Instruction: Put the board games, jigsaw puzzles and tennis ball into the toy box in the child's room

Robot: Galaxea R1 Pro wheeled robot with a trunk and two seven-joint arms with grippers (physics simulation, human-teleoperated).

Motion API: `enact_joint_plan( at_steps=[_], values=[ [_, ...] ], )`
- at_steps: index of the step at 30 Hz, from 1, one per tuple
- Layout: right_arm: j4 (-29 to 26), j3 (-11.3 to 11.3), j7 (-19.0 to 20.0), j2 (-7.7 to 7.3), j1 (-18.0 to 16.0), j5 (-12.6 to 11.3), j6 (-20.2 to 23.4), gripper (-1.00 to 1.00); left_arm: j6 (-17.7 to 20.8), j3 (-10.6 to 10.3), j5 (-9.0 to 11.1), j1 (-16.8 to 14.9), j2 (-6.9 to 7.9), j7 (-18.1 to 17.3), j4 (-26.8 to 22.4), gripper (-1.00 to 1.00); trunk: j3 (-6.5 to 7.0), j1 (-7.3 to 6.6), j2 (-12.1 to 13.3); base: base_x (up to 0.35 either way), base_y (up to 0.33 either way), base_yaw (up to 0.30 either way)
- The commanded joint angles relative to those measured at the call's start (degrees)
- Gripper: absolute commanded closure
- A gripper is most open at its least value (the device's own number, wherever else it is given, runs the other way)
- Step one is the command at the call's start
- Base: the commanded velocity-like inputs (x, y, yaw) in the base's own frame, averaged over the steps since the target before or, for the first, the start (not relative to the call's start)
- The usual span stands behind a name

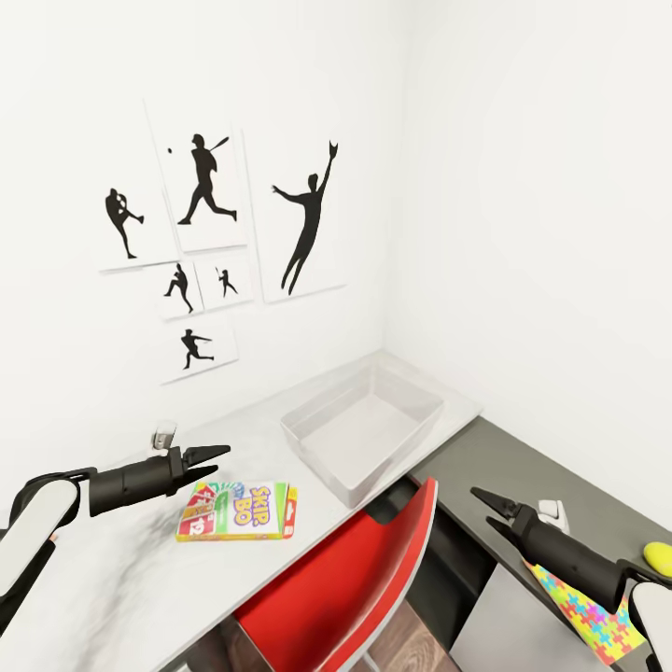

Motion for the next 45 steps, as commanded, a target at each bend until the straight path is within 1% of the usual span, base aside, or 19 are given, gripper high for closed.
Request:
enact_joint_plan(
  at_steps=[1, 20, 27, 32, 45],
  values=[
    [0.0, -0.1, 0.6, 0.01, -0.1, 0.7, 0.2, -1.0, 0.1, -0.1, -0.4, 0.0, 0.02, -0.5, 0.0, -1.0, -0.03, 0.04, -0.1, 0.0, 0.0, 0.0],
    [0.4, -0.1, 0.6, -0.04, -0.1, 0.9, 0.2, -1.0, 0.0, -0.1, -0.5, 0.0, -0.01, -0.4, 0.0, -1.0, 1.73, 0.04, -0.1, 0.0, 0.0, 0.0],
    [0.4, -0.1, 0.5, -0.03, -0.1, 0.9, 0.2, -1.0, 0.0, -0.1, -0.5, 0.0, -0.01, -0.4, 0.0, -1.0, 1.93, 0.04, -0.1, -0.041, 0.002, -0.014],
    [0.4, -0.1, 0.6, -0.03, -0.1, 0.8, 0.2, -1.0, 0.0, -0.1, -0.5, 0.0, -0.01, -0.4, 0.0, -1.0, 1.95, 0.04, -0.1, -0.185, 0.061, -0.176],
    [0.4, -0.1, 0.6, -0.05, -0.1, 0.8, 0.2, -1.0, 0.1, 0.0, -0.4, 0.0, 0.07, -0.4, 0.0, -1.0, 1.95, 0.04, -0.1, -0.263, 0.11, -0.266]
  ],
)
